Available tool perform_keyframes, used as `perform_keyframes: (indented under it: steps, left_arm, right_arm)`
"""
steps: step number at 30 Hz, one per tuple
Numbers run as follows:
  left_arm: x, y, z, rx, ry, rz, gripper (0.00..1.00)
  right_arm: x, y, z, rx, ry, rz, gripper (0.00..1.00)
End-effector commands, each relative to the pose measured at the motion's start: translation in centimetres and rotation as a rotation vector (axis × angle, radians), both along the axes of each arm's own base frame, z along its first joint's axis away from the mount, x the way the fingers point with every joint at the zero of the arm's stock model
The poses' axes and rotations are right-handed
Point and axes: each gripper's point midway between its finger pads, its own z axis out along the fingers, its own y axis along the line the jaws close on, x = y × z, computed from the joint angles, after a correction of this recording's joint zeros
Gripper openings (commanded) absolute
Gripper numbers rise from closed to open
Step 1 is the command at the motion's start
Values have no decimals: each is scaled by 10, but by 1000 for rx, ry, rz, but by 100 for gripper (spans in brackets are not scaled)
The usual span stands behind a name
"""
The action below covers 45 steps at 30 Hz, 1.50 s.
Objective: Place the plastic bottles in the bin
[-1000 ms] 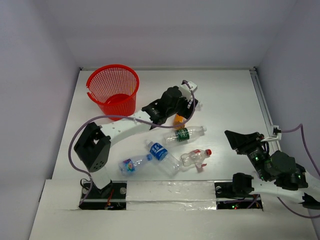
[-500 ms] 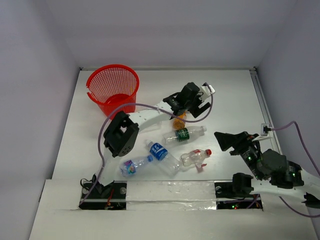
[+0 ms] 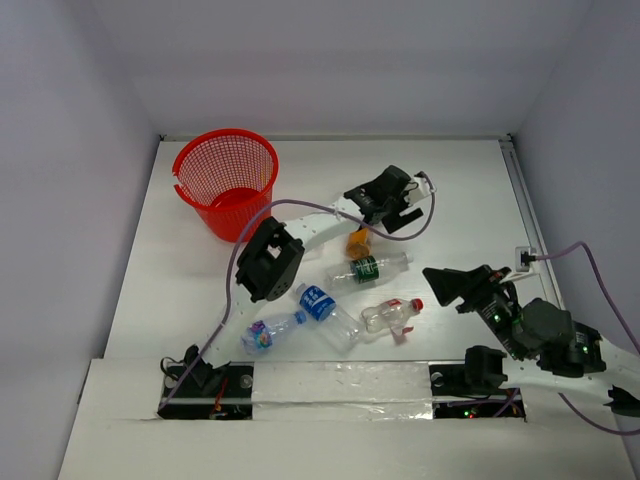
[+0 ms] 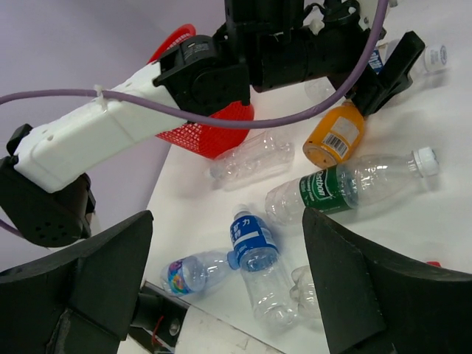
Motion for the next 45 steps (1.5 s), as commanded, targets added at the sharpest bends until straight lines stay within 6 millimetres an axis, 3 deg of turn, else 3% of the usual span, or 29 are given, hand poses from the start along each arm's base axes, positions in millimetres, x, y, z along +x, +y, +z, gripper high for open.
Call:
perform_keyframes:
  steps: [1,10,17,19,22,23,24,30,31,33,34,35,36,37,39,40,42,43,44,45]
  left_arm:
    - [20,7,16,15,-52,25,89]
    - [45,19,2,47,-47,42,77]
    - [63,21,15,25,-93,57,60]
    - [70,26,19,17,-105,74,52]
    - [80,34,38,-24,-135,109,44]
    - [81,31,60,-76,-164,114,42]
    - [83,37,62,-89,-163,127,38]
    - [81,45,155,-285,-242,162,30]
    - [75,48,181,-326,-265,161,30]
    - [75,56,210,-383,-294,180,29]
    - [68,61,238,-436,-312,188,29]
    - [64,63,253,-469,-323,192,30]
    - [65,72,267,-498,-333,208,30]
    - [60,85,294,-561,-346,233,29]
    - [54,99,319,-629,-351,252,30]
    - [48,118,346,-680,-376,269,30]
    - [44,138,360,-758,-376,315,30]
    - [37,162,386,-805,-414,341,30]
    - [35,176,396,-849,-429,374,30]
    - [36,187,389,-848,-425,410,30]
  right_arm:
    - [0,9,4,9,-9,15,88]
    - [2,15,5,-28,-18,11,88]
    - [4,22,2,-50,-16,8,86]
    - [5,26,-2,-67,-10,10,82]
    - [6,32,-10,-93,-2,8,58]
    - [7,34,-10,-95,-2,7,50]
    - [7,35,-11,-104,-5,7,49]
    - [10,51,-15,-144,-22,17,49]
    - [11,53,-16,-147,-21,17,49]
    - [12,59,-20,-167,-19,15,50]
    - [13,62,-21,-171,-22,15,51]
    - [13,65,-24,-188,-21,17,51]
    - [14,67,-24,-194,-23,19,51]
    - [14,70,-23,-199,-32,21,51]
    - [14,78,-25,-227,-39,43,51]
    - [14,83,-22,-220,-47,53,51]
    - [12,95,-21,-225,-55,92,51]
    - [11,104,-25,-266,-65,121,51]
    - [10,113,-16,-250,-77,154,51]
    - [10,118,-16,-260,-79,165,51]
